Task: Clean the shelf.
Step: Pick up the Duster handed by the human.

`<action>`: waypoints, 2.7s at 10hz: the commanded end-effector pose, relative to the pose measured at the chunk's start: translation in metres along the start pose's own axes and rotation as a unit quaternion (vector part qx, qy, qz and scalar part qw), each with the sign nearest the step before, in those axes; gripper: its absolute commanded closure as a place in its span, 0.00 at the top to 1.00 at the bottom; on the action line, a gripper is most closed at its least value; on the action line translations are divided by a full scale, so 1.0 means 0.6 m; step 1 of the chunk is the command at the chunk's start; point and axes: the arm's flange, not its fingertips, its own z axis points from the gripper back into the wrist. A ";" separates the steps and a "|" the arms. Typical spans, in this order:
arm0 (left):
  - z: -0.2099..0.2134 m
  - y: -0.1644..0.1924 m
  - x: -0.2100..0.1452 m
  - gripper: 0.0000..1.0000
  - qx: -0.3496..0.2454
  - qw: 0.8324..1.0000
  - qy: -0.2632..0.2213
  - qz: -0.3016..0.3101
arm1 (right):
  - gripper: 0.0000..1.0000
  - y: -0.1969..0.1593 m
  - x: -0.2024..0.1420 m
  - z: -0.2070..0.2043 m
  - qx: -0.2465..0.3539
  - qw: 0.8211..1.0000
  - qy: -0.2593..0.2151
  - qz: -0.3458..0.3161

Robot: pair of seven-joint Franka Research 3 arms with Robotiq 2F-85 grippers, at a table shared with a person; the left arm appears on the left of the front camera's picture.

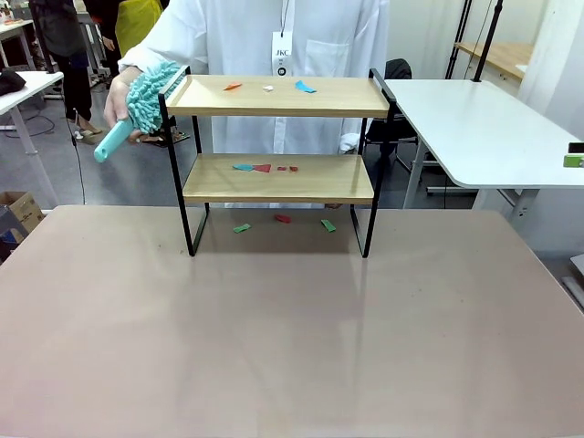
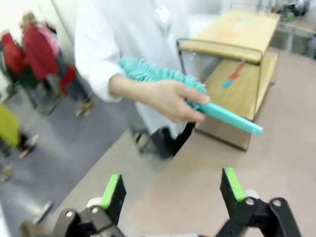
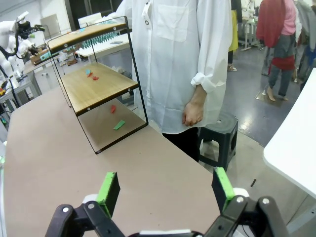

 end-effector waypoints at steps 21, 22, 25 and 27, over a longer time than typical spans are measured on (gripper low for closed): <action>-0.284 -0.300 0.197 1.00 0.214 0.923 0.258 0.189 | 1.00 0.001 0.004 -0.002 0.001 1.000 -0.001 0.002; -0.301 -0.304 0.183 1.00 0.230 0.919 0.252 0.198 | 1.00 0.001 0.004 -0.002 0.001 1.000 -0.001 0.002; -0.332 -0.311 0.151 1.00 0.223 0.916 0.264 0.202 | 1.00 0.001 0.004 -0.002 0.001 1.000 -0.001 0.002; -0.346 -0.316 0.135 1.00 0.206 0.915 0.275 0.209 | 1.00 0.001 0.004 -0.002 0.001 1.000 -0.001 0.002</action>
